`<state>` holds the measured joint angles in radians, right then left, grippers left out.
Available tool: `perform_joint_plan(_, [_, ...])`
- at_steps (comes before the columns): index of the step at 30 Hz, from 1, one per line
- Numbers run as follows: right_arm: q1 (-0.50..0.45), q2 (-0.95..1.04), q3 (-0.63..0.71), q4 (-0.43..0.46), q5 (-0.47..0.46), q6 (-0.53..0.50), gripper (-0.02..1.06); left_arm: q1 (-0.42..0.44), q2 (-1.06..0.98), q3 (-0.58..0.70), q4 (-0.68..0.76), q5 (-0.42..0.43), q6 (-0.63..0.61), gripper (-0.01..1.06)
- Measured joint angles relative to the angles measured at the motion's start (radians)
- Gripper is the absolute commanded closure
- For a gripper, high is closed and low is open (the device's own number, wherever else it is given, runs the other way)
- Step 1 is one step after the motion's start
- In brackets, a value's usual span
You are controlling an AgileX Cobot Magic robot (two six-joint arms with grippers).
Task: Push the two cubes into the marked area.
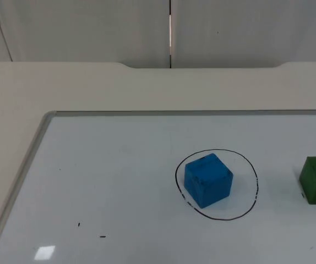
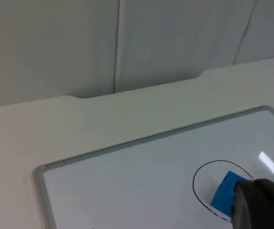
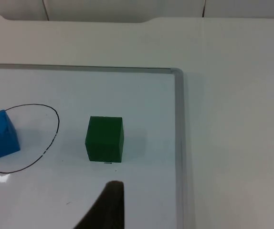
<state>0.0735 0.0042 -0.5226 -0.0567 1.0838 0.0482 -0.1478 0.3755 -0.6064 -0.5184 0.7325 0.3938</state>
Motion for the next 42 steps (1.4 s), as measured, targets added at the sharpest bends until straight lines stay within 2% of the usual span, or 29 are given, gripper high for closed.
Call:
perform_joint_plan(4, [0.000,0.000,0.000,0.000,0.000,0.000,0.00,-0.044,-0.072,0.006,0.056,0.004,-0.057,1.05])
perform_joint_plan(13, [0.000,0.000,0.000,0.000,0.000,0.000,0.00,-0.048,-0.144,0.009,0.090,0.025,-0.117,1.05])
perform_joint_plan(23, [0.000,0.000,0.000,0.000,0.000,0.000,0.00,-0.048,-0.341,0.009,0.289,0.180,-0.338,1.05])
perform_joint_plan(27, [0.000,0.000,0.000,0.000,0.000,0.002,0.00,-0.048,-0.371,0.009,0.434,0.295,-0.434,1.05])
perform_joint_plan(42, [0.000,0.000,0.000,0.000,0.000,0.002,0.00,-0.048,-0.371,0.023,0.547,0.398,-0.432,1.05])
